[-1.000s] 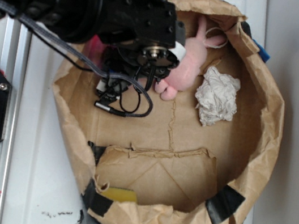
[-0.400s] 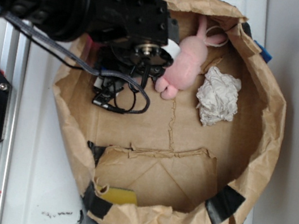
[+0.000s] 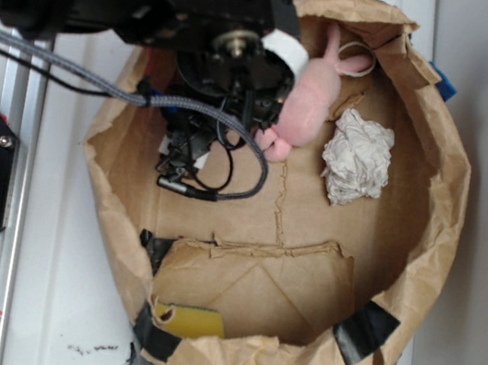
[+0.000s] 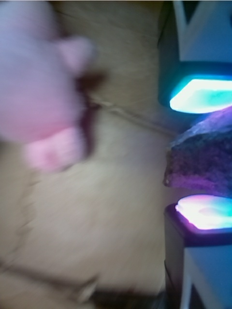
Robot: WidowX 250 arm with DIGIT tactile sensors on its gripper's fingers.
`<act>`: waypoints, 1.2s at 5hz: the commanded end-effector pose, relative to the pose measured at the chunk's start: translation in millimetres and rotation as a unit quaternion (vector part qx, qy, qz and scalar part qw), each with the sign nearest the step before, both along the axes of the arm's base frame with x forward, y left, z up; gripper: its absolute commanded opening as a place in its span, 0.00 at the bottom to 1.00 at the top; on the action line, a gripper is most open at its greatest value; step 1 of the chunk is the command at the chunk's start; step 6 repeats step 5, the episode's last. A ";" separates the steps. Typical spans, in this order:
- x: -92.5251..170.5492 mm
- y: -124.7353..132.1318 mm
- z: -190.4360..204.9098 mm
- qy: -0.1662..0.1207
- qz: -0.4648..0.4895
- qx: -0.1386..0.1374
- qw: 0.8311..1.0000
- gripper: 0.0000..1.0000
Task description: Grab the rock.
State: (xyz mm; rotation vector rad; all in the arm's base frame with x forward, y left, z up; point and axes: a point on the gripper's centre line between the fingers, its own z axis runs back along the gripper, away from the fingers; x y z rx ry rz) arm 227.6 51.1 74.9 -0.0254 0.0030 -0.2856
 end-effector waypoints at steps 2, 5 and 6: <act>35.2 -45.2 76.3 -0.110 0.014 -0.037 0.993 0.00; 37.1 -54.0 87.4 -0.072 0.012 -0.046 0.996 0.00; 37.1 -54.0 87.4 -0.072 0.012 -0.046 0.996 0.00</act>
